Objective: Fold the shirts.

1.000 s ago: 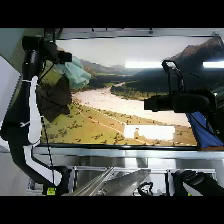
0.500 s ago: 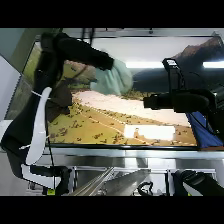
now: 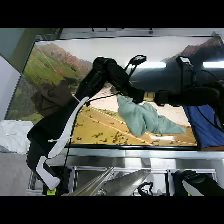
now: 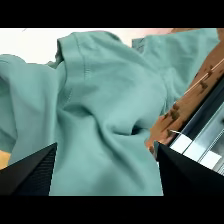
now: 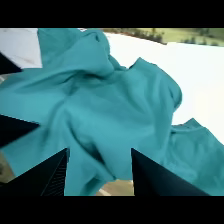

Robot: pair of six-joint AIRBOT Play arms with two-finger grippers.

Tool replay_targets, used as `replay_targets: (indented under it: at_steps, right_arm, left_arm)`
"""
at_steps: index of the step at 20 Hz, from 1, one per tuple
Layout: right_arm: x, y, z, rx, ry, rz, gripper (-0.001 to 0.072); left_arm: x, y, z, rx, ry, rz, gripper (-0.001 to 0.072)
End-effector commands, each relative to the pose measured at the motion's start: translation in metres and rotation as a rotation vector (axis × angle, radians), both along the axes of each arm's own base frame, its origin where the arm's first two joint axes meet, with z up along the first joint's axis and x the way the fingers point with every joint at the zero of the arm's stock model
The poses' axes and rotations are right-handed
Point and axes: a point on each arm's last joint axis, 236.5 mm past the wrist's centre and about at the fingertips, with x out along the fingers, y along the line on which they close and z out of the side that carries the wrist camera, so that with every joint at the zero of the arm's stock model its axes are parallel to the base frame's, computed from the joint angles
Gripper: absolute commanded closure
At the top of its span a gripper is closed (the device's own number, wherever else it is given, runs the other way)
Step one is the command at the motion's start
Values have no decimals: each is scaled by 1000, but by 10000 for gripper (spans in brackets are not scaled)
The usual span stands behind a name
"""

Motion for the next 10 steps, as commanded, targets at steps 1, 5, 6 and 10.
replay_targets:
  at_steps: [1,5,6,10]
  right_arm:
    - [-3,-32,-12,-29,79,-57,272]
    - [0,-29,-26,-31,120,-51,280]
    - [0,-27,-31,-25,138,-50,280]
    - [5,-10,-46,39,187,-48,282]
  left_arm:
    - [17,58,8,47,77,95,42]
    - [36,174,-6,164,90,278,692]
    - [38,202,-22,210,91,340,693]
    - [63,312,-93,318,22,625,693]
